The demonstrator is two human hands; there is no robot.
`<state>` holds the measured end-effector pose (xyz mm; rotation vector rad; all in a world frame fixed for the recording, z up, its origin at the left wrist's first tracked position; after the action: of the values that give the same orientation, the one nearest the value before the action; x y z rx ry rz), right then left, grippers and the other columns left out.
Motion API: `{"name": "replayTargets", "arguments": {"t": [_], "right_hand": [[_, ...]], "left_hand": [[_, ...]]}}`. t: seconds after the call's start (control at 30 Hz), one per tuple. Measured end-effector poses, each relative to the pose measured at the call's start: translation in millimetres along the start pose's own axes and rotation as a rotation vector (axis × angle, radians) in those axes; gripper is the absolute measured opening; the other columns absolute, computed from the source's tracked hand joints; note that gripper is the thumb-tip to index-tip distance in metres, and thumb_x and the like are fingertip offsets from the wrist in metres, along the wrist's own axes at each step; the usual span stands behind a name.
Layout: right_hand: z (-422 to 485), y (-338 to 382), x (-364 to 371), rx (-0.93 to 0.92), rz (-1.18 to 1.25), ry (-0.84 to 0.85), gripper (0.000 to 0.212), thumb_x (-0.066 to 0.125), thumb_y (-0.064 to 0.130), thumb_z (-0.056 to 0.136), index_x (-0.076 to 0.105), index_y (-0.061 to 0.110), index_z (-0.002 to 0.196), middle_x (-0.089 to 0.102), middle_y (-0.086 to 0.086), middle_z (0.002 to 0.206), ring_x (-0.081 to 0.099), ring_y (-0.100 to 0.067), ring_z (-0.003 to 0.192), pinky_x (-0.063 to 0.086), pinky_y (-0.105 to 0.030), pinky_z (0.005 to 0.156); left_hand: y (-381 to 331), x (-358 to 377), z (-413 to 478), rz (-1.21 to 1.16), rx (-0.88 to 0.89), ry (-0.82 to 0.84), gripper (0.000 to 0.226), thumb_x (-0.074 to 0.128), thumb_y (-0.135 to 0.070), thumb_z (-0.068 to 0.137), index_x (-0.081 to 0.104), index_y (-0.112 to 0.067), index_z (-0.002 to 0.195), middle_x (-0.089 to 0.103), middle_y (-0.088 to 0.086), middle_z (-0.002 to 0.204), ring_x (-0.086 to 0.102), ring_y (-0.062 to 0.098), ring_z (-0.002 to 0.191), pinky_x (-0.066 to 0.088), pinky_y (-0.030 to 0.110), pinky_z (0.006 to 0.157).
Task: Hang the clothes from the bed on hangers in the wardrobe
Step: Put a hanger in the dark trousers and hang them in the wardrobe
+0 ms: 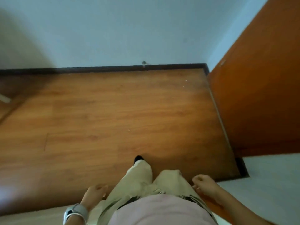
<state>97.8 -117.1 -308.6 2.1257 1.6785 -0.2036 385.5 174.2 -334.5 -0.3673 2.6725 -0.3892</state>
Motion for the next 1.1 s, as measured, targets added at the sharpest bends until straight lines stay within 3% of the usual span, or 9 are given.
{"name": "replayTargets", "arguments": {"t": [0.13, 0.27, 0.4, 0.5, 0.63, 0.73, 0.8, 0.97, 1.1], "right_hand": [[15, 133, -3, -0.229, -0.108, -0.022, 0.018, 0.043, 0.021, 0.095, 0.06, 0.017, 0.091, 0.064, -0.003, 0.088, 0.059, -0.017, 0.081, 0.045, -0.024, 0.065], [37, 239, 9, -0.323, -0.339, 0.004, 0.016, 0.042, 0.025, 0.096, 0.058, 0.024, 0.097, 0.064, 0.003, 0.094, 0.06, -0.018, 0.095, 0.044, -0.027, 0.077], [72, 315, 31, -0.311, -0.603, 0.051, 0.028, 0.044, 0.025, 0.095, 0.06, 0.014, 0.116, 0.059, -0.001, 0.111, 0.053, -0.016, 0.102, 0.038, -0.025, 0.084], [103, 374, 52, -0.287, -0.819, 0.072, 0.032, 0.042, 0.023, 0.096, 0.06, 0.007, 0.118, 0.059, -0.009, 0.125, 0.055, -0.022, 0.113, 0.041, -0.026, 0.085], [130, 485, 103, -0.314, -1.038, 0.158, 0.033, 0.043, 0.015, 0.094, 0.064, -0.007, 0.105, 0.064, -0.02, 0.117, 0.058, -0.029, 0.113, 0.037, -0.028, 0.071], [117, 588, 166, -0.394, -1.024, 0.177, 0.025, 0.047, 0.014, 0.092, 0.069, 0.002, 0.089, 0.068, -0.013, 0.088, 0.063, -0.026, 0.09, 0.038, -0.026, 0.069], [98, 656, 220, -0.469, -1.008, 0.187, 0.019, 0.046, 0.015, 0.092, 0.064, 0.008, 0.093, 0.063, -0.004, 0.075, 0.058, -0.019, 0.071, 0.039, -0.026, 0.062], [31, 782, 388, -0.725, -1.139, 0.326, 0.017, 0.044, 0.016, 0.094, 0.06, 0.011, 0.094, 0.063, -0.004, 0.08, 0.058, -0.015, 0.069, 0.04, -0.023, 0.062], [-11, 828, 508, -0.807, -1.184, 0.416, 0.017, 0.043, 0.017, 0.095, 0.059, 0.011, 0.098, 0.063, -0.007, 0.088, 0.059, -0.016, 0.072, 0.041, -0.023, 0.062]], "left_hand": [[1, -43, 19, -0.198, -0.055, -0.042, 0.019, 0.046, -0.008, 0.091, 0.058, -0.017, 0.08, 0.061, 0.012, 0.101, 0.061, 0.032, 0.104, 0.046, 0.039, 0.086], [11, -67, 28, -0.501, -0.119, -0.121, 0.028, 0.048, -0.013, 0.092, 0.056, -0.004, 0.117, 0.061, 0.014, 0.113, 0.06, 0.025, 0.095, 0.041, 0.03, 0.078], [36, -79, 41, -0.719, -0.257, -0.153, 0.013, 0.046, -0.009, 0.092, 0.059, -0.009, 0.092, 0.061, 0.012, 0.093, 0.055, 0.022, 0.082, 0.04, 0.025, 0.065], [48, -101, 56, -0.814, -0.295, -0.192, 0.03, 0.048, -0.003, 0.09, 0.051, -0.016, 0.062, 0.05, -0.001, 0.062, 0.043, 0.011, 0.061, 0.035, 0.018, 0.059], [57, -157, 71, -1.006, -0.402, -0.247, 0.032, 0.047, -0.005, 0.089, 0.052, -0.018, 0.06, 0.05, -0.001, 0.065, 0.043, 0.012, 0.061, 0.034, 0.021, 0.06], [67, -215, 71, -1.185, -0.45, -0.392, 0.016, 0.05, -0.01, 0.09, 0.063, -0.005, 0.097, 0.062, 0.011, 0.088, 0.053, 0.021, 0.074, 0.041, 0.027, 0.073], [76, -250, 67, -1.276, -0.451, -0.497, 0.017, 0.051, -0.012, 0.091, 0.059, -0.007, 0.105, 0.062, 0.012, 0.096, 0.056, 0.022, 0.08, 0.042, 0.027, 0.073], [119, -283, 53, -1.582, -0.548, -0.636, 0.018, 0.048, -0.014, 0.093, 0.057, -0.012, 0.107, 0.061, 0.01, 0.105, 0.058, 0.024, 0.092, 0.042, 0.031, 0.085], [160, -286, 57, -1.769, -0.67, -0.616, 0.026, 0.048, -0.008, 0.092, 0.056, 0.002, 0.115, 0.06, 0.014, 0.102, 0.056, 0.029, 0.093, 0.043, 0.04, 0.095]]}}
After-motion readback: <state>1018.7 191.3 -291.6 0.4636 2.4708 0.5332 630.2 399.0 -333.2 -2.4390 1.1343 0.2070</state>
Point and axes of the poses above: each hand's wrist, its own z-axis towards the middle knuckle, its own x-axis out of the palm, y = z × x, the point moved 9 cm from there along z, towards the middle knuckle
